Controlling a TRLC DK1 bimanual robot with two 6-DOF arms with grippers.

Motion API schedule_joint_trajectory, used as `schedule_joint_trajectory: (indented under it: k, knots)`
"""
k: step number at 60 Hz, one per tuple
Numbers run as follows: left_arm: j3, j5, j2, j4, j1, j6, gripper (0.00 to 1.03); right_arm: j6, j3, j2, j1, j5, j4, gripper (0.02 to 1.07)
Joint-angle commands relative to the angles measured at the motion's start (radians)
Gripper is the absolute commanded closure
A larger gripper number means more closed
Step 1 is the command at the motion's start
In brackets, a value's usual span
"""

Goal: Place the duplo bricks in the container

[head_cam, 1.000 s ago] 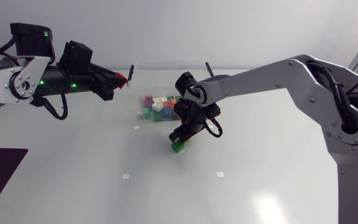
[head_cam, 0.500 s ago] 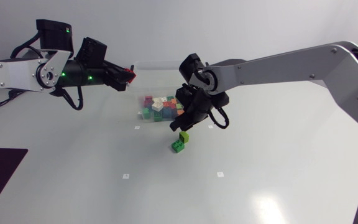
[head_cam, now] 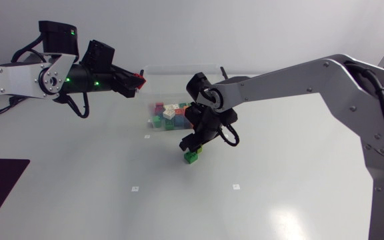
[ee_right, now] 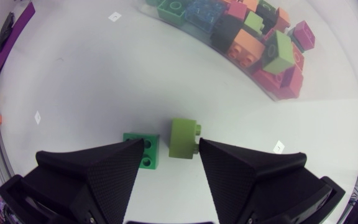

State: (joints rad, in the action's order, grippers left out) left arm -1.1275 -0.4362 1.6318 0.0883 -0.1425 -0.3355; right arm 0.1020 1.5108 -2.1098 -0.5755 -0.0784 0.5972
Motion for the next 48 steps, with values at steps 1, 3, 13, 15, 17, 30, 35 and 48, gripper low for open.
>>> schedule_joint_trajectory:
  k: [1, 3, 13, 15, 17, 30, 35, 48]
  knots:
    - [0.0, -0.001, -0.007, 0.013, -0.005, 0.02, 0.9, -0.013, 0.015, -0.056, -0.004, 0.012, 0.003, 0.46]
    - [-0.003, -0.001, -0.006, 0.013, -0.005, 0.02, 0.9, -0.016, 0.02, -0.061, -0.003, 0.012, 0.003, 0.48]
    - [-0.002, -0.001, -0.007, 0.013, -0.008, 0.02, 0.9, -0.018, 0.034, -0.076, -0.001, 0.017, 0.006, 0.53]
    - [-0.002, -0.001, -0.007, 0.013, -0.008, 0.02, 0.9, -0.018, 0.035, -0.081, 0.0, 0.017, 0.007, 0.54]
    - [0.0, -0.001, -0.007, 0.013, -0.006, 0.02, 0.9, -0.019, 0.04, -0.084, 0.003, 0.017, 0.009, 0.56]
    - [0.002, -0.001, -0.01, 0.013, -0.008, 0.02, 0.9, -0.019, 0.042, -0.065, 0.028, 0.016, 0.024, 0.52]
    - [0.003, -0.001, -0.007, 0.014, -0.008, 0.018, 0.9, -0.019, 0.034, -0.052, 0.028, 0.012, 0.03, 0.5]
    - [0.006, -0.001, -0.006, 0.016, -0.014, 0.018, 0.9, -0.021, -0.017, -0.03, 0.019, 0.012, 0.026, 0.48]
